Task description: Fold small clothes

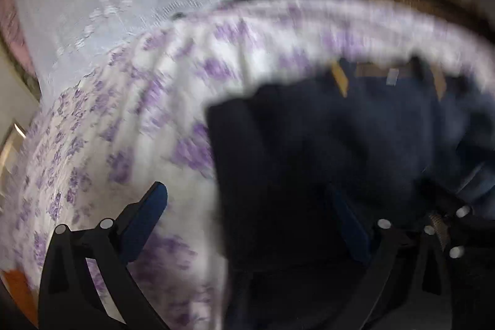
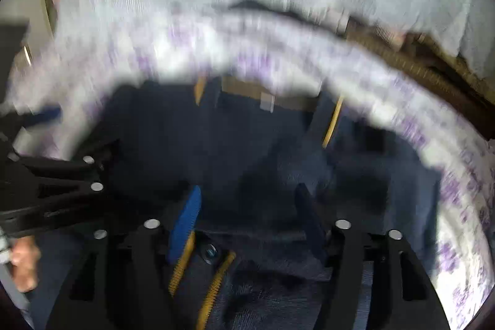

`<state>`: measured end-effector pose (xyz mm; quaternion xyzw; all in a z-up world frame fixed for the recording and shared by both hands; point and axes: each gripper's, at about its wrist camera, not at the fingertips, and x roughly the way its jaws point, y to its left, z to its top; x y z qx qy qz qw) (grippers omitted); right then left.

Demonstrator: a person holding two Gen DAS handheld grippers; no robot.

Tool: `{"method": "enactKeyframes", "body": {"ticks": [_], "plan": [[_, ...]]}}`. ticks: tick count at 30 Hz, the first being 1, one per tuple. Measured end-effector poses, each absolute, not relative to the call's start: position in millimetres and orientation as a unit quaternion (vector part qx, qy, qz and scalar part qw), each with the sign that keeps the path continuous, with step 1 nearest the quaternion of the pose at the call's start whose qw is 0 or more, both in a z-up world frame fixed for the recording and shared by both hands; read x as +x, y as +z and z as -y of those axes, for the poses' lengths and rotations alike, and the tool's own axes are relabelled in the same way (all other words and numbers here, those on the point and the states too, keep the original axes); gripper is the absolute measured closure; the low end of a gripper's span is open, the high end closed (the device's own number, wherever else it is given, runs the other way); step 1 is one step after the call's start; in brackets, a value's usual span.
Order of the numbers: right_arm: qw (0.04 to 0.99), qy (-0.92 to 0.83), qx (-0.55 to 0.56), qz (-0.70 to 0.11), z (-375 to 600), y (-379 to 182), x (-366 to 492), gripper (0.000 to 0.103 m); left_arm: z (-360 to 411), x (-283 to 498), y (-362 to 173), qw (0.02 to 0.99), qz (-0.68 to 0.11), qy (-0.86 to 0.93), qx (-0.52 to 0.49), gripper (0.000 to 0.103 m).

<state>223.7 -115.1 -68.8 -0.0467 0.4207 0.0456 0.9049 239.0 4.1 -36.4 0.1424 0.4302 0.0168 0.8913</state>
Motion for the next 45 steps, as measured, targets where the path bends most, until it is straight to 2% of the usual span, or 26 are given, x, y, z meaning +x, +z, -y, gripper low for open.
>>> {"method": "enactKeyframes", "body": {"ticks": [3,7,10,17,19,21,26,29,35,45], "plan": [[0.917,0.044,0.015,-0.397,139,-47,210,0.032,-7,226,-23,0.902,-0.41,0.023,0.134,0.004],[0.922,0.022,0.045,-0.383,166,-36,196,0.031,-18,213,-5,0.912,-0.402,-0.018,0.077,0.004],[0.9,0.026,0.054,-0.431,187,-68,206,0.027,-10,224,-36,0.89,-0.44,-0.001,0.122,0.004],[0.921,0.042,0.064,-0.381,184,-36,160,0.027,-21,190,-22,0.897,-0.437,-0.026,0.065,0.004],[0.914,0.044,0.049,-0.401,177,-46,154,0.021,-16,175,-27,0.891,-0.445,-0.043,0.077,0.004],[0.891,0.045,0.036,-0.451,172,-80,158,0.018,-7,159,-37,0.889,-0.441,-0.031,0.119,0.004],[0.923,0.045,0.06,-0.377,179,-35,101,0.016,-14,112,-26,0.895,-0.43,-0.046,0.107,0.004],[0.922,0.038,0.066,-0.379,195,-38,73,0.014,-21,89,-31,0.888,-0.441,-0.065,0.107,0.004],[0.91,0.02,0.184,-0.371,268,-52,26,0.015,-50,55,-32,0.874,-0.466,-0.13,0.037,0.004],[0.887,0.061,0.259,-0.377,301,-75,-38,0.015,-70,16,-33,0.834,-0.482,-0.263,-0.058,0.004]]}}
